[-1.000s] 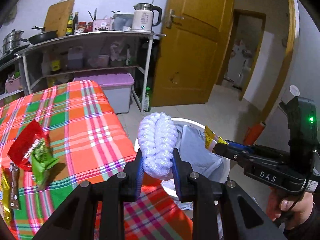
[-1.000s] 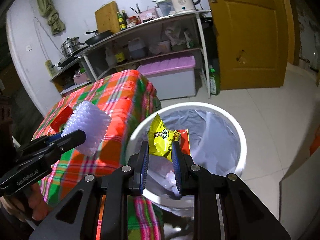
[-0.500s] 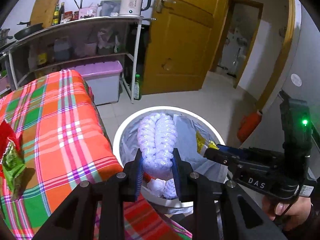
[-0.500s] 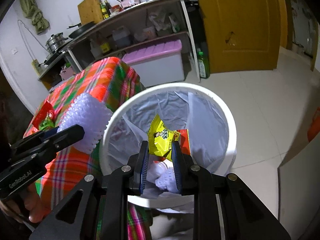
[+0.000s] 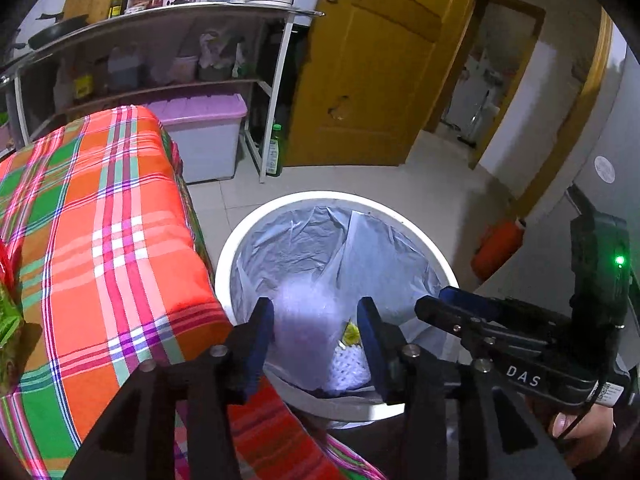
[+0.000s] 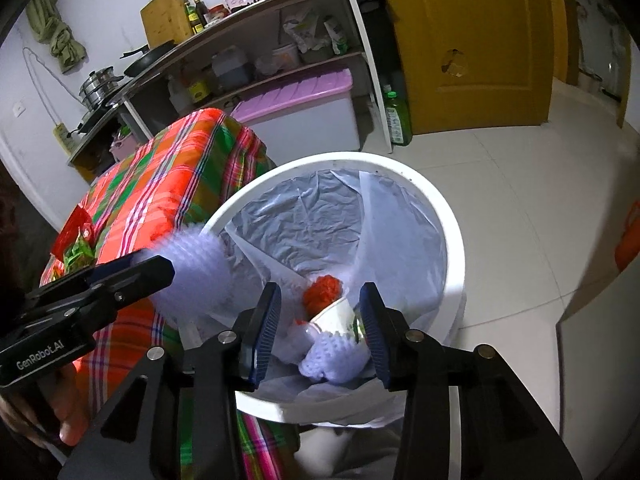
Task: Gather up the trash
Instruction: 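Open both tools to drop the foam net and yellow wrapper into the bin, then move both tools back over the table toward the remaining wrappers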
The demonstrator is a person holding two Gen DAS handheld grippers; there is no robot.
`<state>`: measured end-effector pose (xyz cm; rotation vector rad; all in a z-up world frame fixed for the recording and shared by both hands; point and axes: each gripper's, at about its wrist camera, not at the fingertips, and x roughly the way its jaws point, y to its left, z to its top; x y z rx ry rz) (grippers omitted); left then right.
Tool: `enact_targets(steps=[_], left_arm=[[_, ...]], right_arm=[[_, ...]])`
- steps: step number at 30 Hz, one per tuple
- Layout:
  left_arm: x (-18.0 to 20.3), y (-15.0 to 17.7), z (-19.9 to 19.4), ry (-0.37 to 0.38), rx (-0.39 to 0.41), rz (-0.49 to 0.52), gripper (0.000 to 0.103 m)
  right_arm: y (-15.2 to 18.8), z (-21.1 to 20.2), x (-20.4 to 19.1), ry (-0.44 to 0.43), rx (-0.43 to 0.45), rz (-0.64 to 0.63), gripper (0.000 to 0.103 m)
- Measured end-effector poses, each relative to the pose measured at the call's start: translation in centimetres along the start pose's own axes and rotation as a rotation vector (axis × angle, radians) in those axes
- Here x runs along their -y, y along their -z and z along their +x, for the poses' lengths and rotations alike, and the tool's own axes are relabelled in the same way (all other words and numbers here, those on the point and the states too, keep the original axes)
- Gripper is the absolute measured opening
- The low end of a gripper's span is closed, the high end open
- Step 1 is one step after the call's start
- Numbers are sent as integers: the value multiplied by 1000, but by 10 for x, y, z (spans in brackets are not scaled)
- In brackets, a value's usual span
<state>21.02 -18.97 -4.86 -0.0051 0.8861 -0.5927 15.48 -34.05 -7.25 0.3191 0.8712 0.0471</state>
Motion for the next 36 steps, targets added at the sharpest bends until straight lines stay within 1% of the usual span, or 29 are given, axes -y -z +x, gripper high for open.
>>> enact_targets(steps=[3,8,14,22,29,36], left_arm=[[0,4,-3,1,2,-4,45],[0,6,-15,-2,28,-1,45],[0,9,-39,-17,86,0,45],[-3,21,-81,-55,165,-8,45],[-12,35,-118,-107,228,-21,45],[-30,51,-148,-155,264,-48,45]], right_arm=[[0,-5,1,0,12,4,42],[0,-15,-2,-7,36,1,42],[0,-33,-12,-35,82,-29,42],[4,-65,-44,-80,158,-97,42],[13,-84,-74,-121,203,-159,42],[18,-91,-103,-135,213,-206,42]])
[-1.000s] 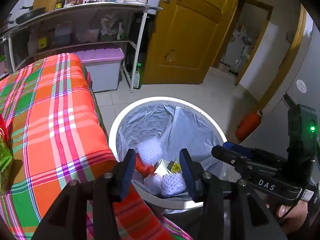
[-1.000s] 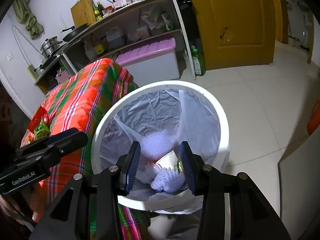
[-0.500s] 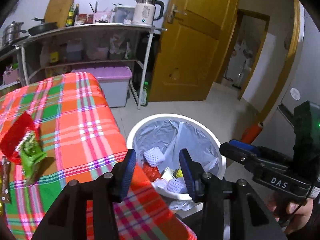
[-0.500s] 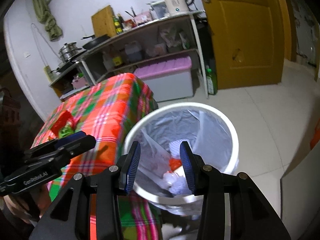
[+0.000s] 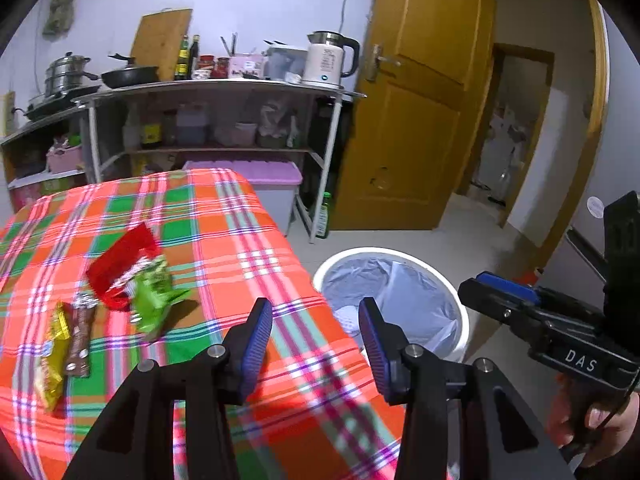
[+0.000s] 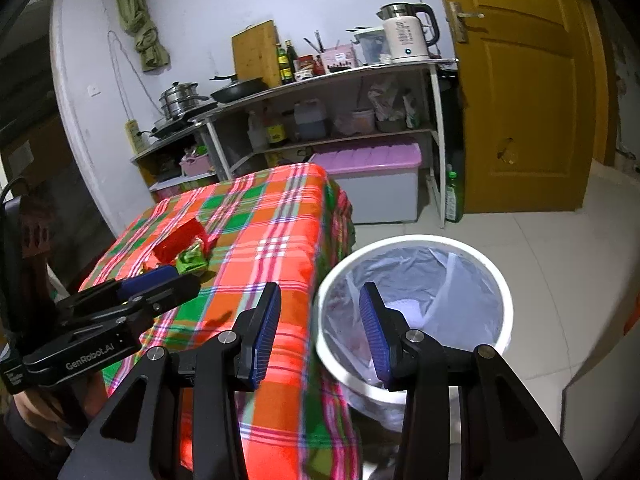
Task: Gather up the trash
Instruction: 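Move both tools back over the table toward the remaining wrappers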
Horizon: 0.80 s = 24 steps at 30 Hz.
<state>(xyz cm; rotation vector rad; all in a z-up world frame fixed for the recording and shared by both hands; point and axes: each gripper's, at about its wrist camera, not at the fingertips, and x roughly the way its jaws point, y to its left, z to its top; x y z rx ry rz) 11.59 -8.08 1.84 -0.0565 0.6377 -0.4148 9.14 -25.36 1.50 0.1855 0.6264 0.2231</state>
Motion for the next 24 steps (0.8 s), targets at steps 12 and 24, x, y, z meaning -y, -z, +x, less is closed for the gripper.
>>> enact_targets(steps=[12,24], left_arm=[[-40,17,-42,-89,31,-44,45],[-74,31,-70,-162,52,-93,45]], right_arm=[[5,3,-38,-99,-16,-33,42],[9,10,-73,-164,-58,-103,42]])
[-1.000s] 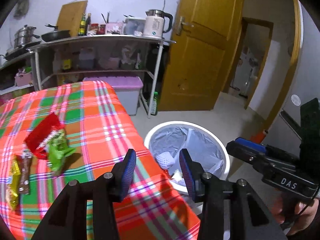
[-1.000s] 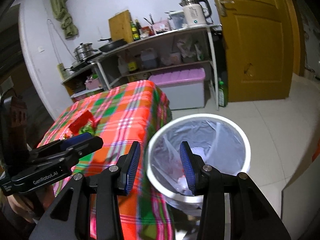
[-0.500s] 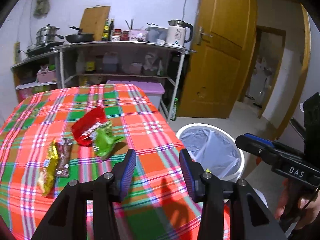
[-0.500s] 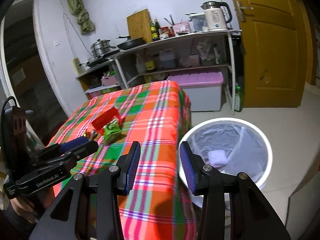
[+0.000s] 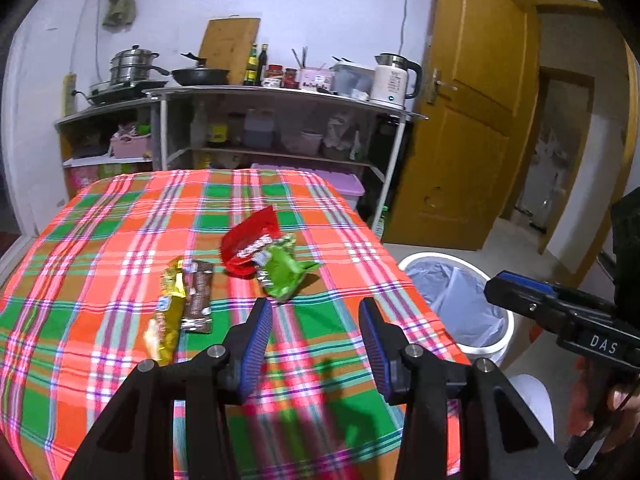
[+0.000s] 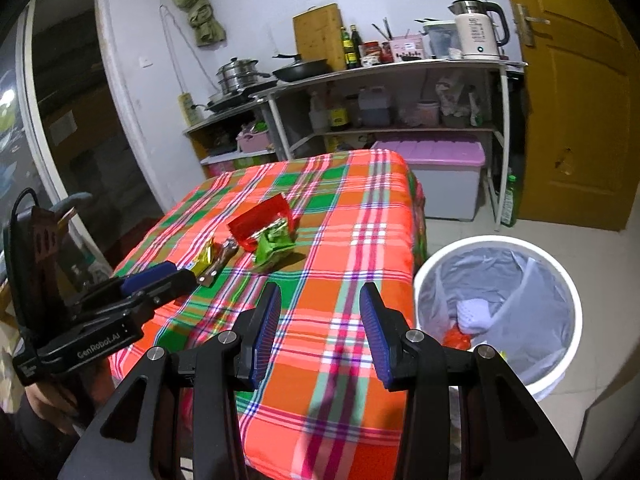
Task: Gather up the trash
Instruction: 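Move both tools back over the table toward the remaining wrappers, then grasp the gold candy bar wrapper with the left tool while the right tool grasps the green snack bag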
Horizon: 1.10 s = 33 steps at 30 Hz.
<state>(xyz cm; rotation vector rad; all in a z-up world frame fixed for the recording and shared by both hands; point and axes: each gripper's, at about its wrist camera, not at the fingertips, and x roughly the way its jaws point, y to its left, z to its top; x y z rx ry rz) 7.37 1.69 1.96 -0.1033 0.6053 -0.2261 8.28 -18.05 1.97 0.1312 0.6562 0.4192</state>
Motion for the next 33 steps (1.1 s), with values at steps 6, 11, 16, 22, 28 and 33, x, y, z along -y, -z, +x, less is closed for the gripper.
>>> enact_targets(steps=[6,11,16,22,28,33], left_arm=[[-24,3,-6,-47,2,-29,45],[-49,2,-6,-92,0,-64,45],[-71,0,2,-126,-18,-97,45],[-94,2,19,-161,-47,-119,45],[-110,7,39,-174,-86,-136,45],[-119,9,55,-186,-116,-145,45]], right_arm=[[-4,10,-9,-17,-6,-25,42],[-9,22,-18,-43,-13,-45,47],[-11,36,-26,-60,-29,-66,49],[-16,55,-34,-70,-51,-92,49],[-22,75,-40,-77,-73,-111,49],[-27,94,-42,-79,-92,-120,49]])
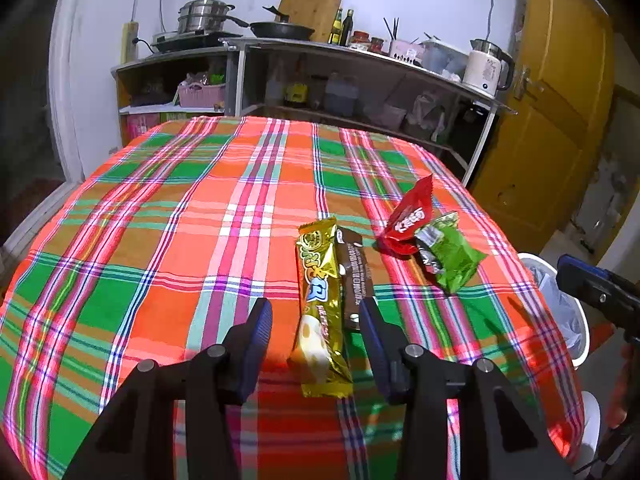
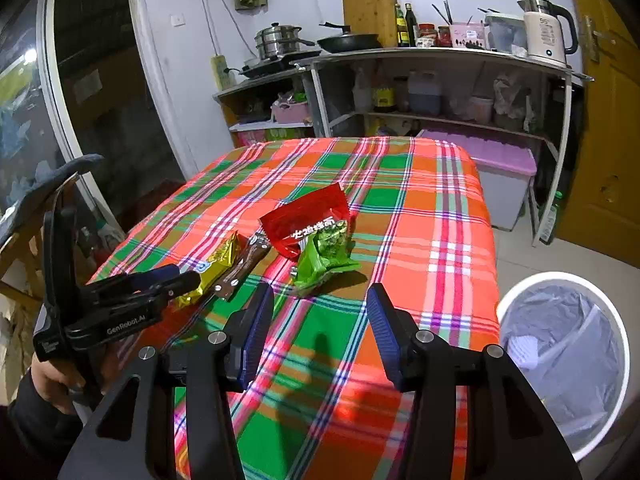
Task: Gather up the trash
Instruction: 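Grasp the gold candy bar wrapper with the left tool while the right tool grasps the green snack bag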
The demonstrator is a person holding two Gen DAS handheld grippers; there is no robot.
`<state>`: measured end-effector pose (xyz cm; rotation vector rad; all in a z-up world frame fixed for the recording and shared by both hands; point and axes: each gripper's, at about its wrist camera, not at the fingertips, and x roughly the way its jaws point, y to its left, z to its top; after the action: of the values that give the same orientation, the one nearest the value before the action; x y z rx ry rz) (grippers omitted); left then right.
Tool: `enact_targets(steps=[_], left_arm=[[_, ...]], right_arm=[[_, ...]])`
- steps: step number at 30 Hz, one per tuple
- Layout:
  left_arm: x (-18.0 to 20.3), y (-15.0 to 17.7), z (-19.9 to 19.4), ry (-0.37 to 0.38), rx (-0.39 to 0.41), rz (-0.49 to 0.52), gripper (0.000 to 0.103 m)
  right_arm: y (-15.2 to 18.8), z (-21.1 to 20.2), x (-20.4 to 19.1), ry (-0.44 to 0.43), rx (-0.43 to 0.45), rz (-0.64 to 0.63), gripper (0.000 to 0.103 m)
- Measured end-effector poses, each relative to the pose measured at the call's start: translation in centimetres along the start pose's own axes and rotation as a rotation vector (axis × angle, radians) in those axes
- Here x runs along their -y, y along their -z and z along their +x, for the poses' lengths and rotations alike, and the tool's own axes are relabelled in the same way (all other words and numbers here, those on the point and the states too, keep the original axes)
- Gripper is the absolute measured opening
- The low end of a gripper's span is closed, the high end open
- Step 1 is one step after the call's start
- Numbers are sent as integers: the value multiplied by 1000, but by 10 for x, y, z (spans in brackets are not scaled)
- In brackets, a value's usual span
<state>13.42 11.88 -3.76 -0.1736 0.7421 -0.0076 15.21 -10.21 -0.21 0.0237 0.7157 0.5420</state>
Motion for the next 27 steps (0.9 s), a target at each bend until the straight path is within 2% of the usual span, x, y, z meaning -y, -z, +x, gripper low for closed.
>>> enact_targets(steps=[7,9,10,14,17,27], left_arm=[[0,0,16,-7,-44,8,45],[1,2,22,-14,-66,14,41],[2,3,24,-17,-74,15,35],[1,4,24,-18,-68,16,26],[1,5,24,-11,-66,18,23],[-5,5,21,18,-58,-7,21]], right_arm=[[-12,29,-2,5,-26,-27,49],[-16,37,-3,8,-33,-40,49],[-17,41,-4,10,-36,-44,50],[-22,57,-3,19,-56,-58,50],[-25,69,-2,19,-73,-67,50],[-23,101,-1,27,-158,-101,50]])
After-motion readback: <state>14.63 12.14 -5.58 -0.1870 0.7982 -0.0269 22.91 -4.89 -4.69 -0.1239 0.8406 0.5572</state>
